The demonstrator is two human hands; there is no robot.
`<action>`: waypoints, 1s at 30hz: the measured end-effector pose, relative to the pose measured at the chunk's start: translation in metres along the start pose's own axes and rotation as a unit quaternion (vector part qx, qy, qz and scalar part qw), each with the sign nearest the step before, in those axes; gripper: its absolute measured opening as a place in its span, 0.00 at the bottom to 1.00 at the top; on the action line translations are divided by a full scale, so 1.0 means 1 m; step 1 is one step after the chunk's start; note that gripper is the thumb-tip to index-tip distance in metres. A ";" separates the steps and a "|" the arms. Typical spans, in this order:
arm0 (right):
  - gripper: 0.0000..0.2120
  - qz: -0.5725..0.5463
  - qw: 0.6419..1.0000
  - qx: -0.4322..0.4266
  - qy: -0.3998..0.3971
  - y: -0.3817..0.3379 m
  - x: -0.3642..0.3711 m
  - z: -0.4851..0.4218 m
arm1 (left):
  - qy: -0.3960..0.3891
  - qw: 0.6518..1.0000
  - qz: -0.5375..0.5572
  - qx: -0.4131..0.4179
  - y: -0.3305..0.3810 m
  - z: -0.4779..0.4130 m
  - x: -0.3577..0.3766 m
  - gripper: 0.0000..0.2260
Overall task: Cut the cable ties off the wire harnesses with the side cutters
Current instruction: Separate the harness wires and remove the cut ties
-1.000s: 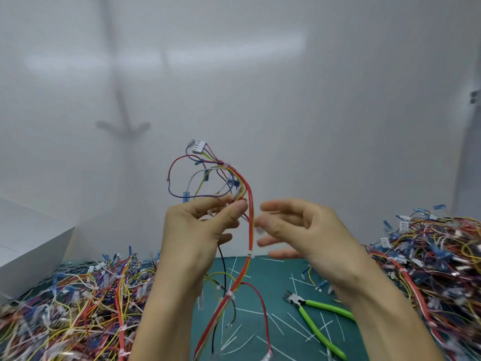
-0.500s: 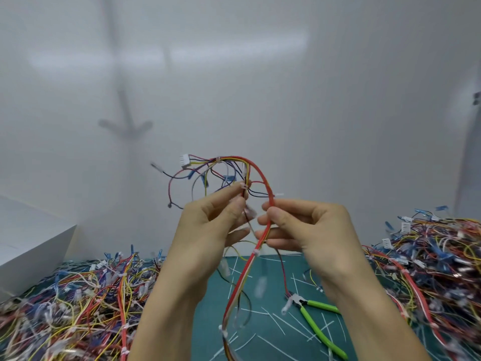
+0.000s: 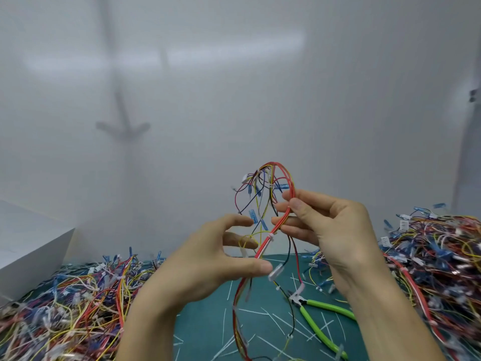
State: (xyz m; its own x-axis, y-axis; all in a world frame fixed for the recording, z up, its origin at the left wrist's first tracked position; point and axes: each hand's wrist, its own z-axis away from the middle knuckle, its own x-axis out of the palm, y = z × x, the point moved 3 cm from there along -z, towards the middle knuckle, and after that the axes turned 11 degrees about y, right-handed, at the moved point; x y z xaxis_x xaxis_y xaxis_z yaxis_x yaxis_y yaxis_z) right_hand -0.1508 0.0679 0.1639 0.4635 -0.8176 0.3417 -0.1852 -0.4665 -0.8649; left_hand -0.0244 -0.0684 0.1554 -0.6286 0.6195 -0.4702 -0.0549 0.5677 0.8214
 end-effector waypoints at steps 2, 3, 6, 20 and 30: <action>0.07 -0.010 1.000 -0.010 0.014 -0.001 -0.002 -0.001 | -0.024 0.999 -0.012 -0.022 -0.007 -0.002 0.002 0.32; 0.07 -0.016 0.999 -0.017 0.021 -0.002 -0.003 -0.001 | -0.041 0.999 -0.011 -0.033 -0.010 -0.002 0.003 0.30; 0.07 -0.037 0.998 -0.036 0.046 -0.005 -0.006 -0.002 | -0.062 0.996 -0.022 -0.066 -0.021 -0.004 0.002 0.19; 0.10 -0.069 0.990 -0.091 0.079 -0.007 -0.008 -0.004 | -0.017 0.993 -0.027 -0.113 -0.053 -0.022 0.012 0.30; 0.09 -0.086 0.987 -0.100 0.090 -0.009 -0.010 -0.003 | 0.028 0.993 -0.017 -0.112 -0.068 -0.025 0.005 0.06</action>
State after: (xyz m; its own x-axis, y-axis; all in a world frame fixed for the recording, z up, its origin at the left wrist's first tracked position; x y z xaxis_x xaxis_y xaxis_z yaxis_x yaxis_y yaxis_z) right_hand -0.1565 0.0790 0.1692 0.3444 -0.7583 0.5535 -0.2930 -0.6469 -0.7040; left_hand -0.0432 -0.1174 0.1050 -0.6646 0.5676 -0.4860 -0.2440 0.4498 0.8591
